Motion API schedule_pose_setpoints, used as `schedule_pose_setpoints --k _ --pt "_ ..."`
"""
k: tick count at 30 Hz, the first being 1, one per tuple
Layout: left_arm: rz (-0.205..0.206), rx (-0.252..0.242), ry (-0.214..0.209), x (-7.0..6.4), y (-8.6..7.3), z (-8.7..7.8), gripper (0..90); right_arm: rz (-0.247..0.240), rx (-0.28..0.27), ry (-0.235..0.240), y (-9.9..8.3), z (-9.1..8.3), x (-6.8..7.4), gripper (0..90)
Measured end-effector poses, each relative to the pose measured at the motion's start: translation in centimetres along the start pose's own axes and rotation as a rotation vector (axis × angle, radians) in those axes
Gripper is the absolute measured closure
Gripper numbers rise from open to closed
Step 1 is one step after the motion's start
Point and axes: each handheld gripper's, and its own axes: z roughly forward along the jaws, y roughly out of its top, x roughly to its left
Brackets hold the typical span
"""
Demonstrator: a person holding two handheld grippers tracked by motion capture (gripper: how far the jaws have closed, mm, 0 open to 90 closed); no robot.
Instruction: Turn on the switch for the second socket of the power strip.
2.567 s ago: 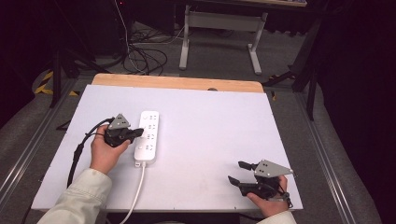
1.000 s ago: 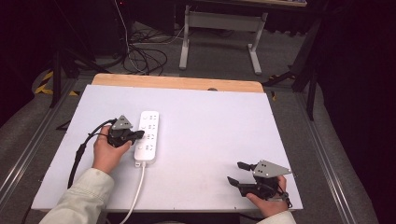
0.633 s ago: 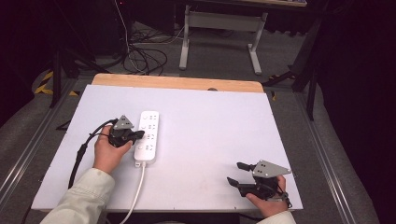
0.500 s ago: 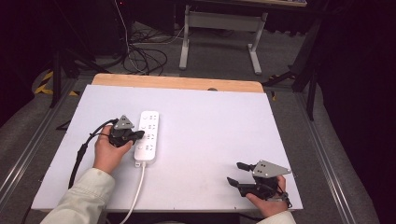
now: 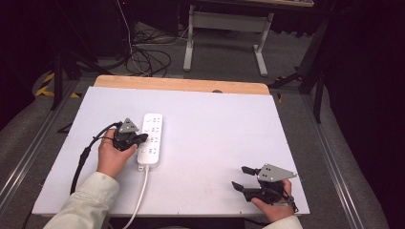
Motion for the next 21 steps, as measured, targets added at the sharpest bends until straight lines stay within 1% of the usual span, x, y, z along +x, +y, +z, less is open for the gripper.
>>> schedule_pose_setpoints --k 3,5,6,7,8,10,11,13,14,16,20,21 --pt "0.002 0.002 0.0 0.08 0.03 -0.01 90.0 0.0 0.0 0.0 0.0 -0.04 0.02 35.2" --pt "-0.006 0.001 -0.009 0.21 -0.02 -0.03 90.0 0.0 0.0 -0.001 0.0 -0.04 0.03 35.2" --pt "0.0 0.0 -0.002 0.32 -0.01 -0.06 90.0 0.0 0.0 -0.001 0.0 -0.04 0.03 35.2" --pt "-0.01 0.0 -0.012 0.32 -0.03 -0.03 90.0 0.0 -0.001 -0.001 0.0 -0.04 0.03 35.2" --pt "-0.003 0.0 -0.003 0.38 0.0 -0.05 90.0 0.0 -0.001 -0.001 -0.01 -0.04 0.02 35.2" --pt "-0.006 0.001 -0.003 0.36 0.0 -0.05 89.9 0.001 0.0 0.0 -0.02 -0.03 0.01 35.2" --pt "-0.034 0.008 -0.024 0.34 -0.03 0.0 90.0 0.001 0.0 0.0 -0.02 -0.02 0.0 35.2" --pt "-0.03 0.01 -0.018 0.48 0.0 -0.04 90.0 0.001 0.001 0.0 -0.03 -0.01 -0.01 35.2" --pt "-0.041 0.01 -0.022 0.49 0.0 -0.04 90.0 0.002 0.001 0.0 -0.03 -0.02 -0.01 35.2" --pt "-0.039 0.006 -0.028 0.49 -0.06 -0.03 90.0 0.002 0.0 -0.001 -0.05 -0.05 -0.01 35.2" --pt "-0.052 0.002 -0.04 0.64 -0.06 -0.06 90.0 0.002 0.0 -0.001 -0.05 -0.05 -0.03 35.2" --pt "-0.039 0.0 -0.048 0.78 0.03 -0.21 89.9 0.002 0.001 -0.001 -0.05 -0.05 -0.03 35.2"
